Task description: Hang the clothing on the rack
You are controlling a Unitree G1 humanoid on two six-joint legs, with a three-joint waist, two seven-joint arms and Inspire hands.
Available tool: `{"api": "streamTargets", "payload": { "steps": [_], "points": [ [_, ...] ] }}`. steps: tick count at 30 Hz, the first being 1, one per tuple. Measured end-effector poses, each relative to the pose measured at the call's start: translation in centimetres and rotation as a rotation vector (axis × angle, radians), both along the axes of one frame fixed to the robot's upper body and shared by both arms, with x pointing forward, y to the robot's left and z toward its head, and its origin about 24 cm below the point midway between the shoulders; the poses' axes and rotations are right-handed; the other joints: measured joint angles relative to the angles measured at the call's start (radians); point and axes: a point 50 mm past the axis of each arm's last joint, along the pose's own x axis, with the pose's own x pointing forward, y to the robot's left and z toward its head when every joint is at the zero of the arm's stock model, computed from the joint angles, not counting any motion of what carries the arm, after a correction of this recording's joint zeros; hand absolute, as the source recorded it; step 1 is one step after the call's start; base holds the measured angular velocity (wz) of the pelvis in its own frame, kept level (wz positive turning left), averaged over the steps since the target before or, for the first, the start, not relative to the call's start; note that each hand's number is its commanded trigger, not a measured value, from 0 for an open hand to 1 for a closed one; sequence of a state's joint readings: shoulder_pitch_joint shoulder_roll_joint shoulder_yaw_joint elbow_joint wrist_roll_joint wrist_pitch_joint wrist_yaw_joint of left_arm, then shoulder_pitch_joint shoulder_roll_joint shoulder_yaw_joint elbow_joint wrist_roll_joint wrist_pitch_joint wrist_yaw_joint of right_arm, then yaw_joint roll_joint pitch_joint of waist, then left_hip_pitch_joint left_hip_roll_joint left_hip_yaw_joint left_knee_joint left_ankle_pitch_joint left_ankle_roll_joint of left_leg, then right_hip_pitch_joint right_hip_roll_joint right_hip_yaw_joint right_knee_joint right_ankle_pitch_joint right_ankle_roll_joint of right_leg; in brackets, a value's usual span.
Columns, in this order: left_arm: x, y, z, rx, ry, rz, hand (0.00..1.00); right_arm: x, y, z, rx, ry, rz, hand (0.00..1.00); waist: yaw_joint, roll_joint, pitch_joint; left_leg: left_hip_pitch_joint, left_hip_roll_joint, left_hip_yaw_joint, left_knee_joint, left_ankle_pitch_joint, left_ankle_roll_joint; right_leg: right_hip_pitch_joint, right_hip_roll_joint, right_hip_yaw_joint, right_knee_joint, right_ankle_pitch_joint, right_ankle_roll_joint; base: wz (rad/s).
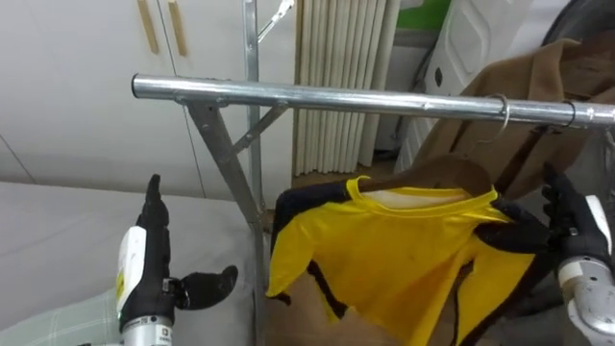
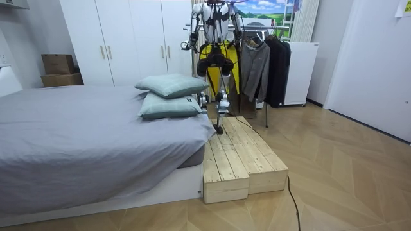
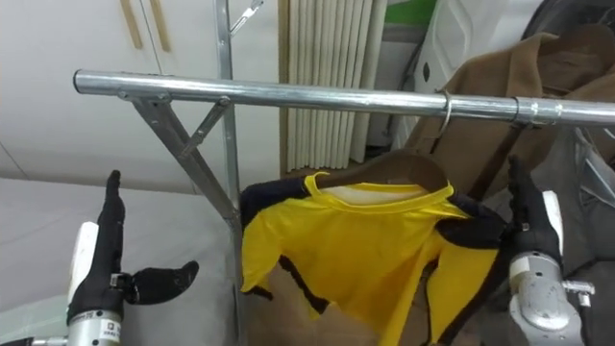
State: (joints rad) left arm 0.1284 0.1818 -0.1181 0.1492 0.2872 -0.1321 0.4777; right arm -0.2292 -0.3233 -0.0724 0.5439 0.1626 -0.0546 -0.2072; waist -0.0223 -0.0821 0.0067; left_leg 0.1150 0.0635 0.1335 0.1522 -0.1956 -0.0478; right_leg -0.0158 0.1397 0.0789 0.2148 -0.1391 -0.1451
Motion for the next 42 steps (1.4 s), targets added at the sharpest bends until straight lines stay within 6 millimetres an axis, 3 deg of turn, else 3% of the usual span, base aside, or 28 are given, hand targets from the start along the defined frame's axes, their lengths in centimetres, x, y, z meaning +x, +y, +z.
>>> {"api": "streamTargets", "payload": {
  "steps": [6,17,25,29,34,36,42],
  "points": [
    [-0.4,0.2,-1.1,0.000,0.047,0.012,0.00,-2.1,-1.4,-1.5,0.032,0.043,-0.080,0.00,0.000,0.013,-0.0066,0.020,0.000,0.002,-0.001,0.000,0.000,0.025,0.000,0.004,-0.010,0.000,0.000,-0.01],
    [-1.7,0.5,-2.2,0.013,0.099,0.021,0.00,-4.8,-2.1,-3.1,0.046,0.056,-0.123,0.00,-0.005,0.019,-0.0057,0.021,-0.001,0.001,-0.002,0.000,0.000,0.026,0.000,0.005,-0.012,0.000,0.000,0.00],
    [-4.5,1.3,-5.5,0.041,0.255,0.054,0.00,-7.2,-0.8,-5.4,0.105,0.072,-0.124,0.00,-0.011,0.022,-0.0007,0.028,-0.001,0.001,-0.002,0.000,0.000,0.035,0.000,0.008,-0.030,0.000,0.000,0.01],
    [-5.5,1.5,-6.1,0.040,0.290,0.063,0.00,-8.2,-0.1,-6.3,0.156,0.082,-0.121,0.00,-0.010,0.025,-0.0002,0.030,-0.002,0.001,-0.002,0.000,0.000,0.036,0.000,0.014,-0.032,0.000,0.000,-0.06],
    [-6.6,1.8,-7.6,0.043,0.364,0.075,0.00,-8.7,1.7,-7.6,0.231,0.106,-0.084,0.00,-0.020,0.037,-0.0055,0.038,-0.003,0.001,-0.001,0.000,0.000,0.050,0.001,0.025,-0.034,0.000,0.000,-0.06],
    [-6.9,1.8,-7.7,0.042,0.374,0.078,0.00,-8.8,2.0,-7.8,0.244,0.104,-0.072,0.00,-0.028,0.039,-0.0047,0.037,-0.003,0.000,-0.001,0.000,0.000,0.050,0.000,0.024,-0.043,0.000,0.000,0.07],
    [-7.9,2.1,-8.9,0.047,0.433,0.091,0.00,-9.5,2.3,-8.5,0.265,0.119,-0.047,0.00,-0.029,0.045,-0.0143,0.039,-0.004,-0.001,0.001,0.000,0.000,0.053,0.001,0.027,-0.046,0.000,-0.001,0.00]
  ]
}}
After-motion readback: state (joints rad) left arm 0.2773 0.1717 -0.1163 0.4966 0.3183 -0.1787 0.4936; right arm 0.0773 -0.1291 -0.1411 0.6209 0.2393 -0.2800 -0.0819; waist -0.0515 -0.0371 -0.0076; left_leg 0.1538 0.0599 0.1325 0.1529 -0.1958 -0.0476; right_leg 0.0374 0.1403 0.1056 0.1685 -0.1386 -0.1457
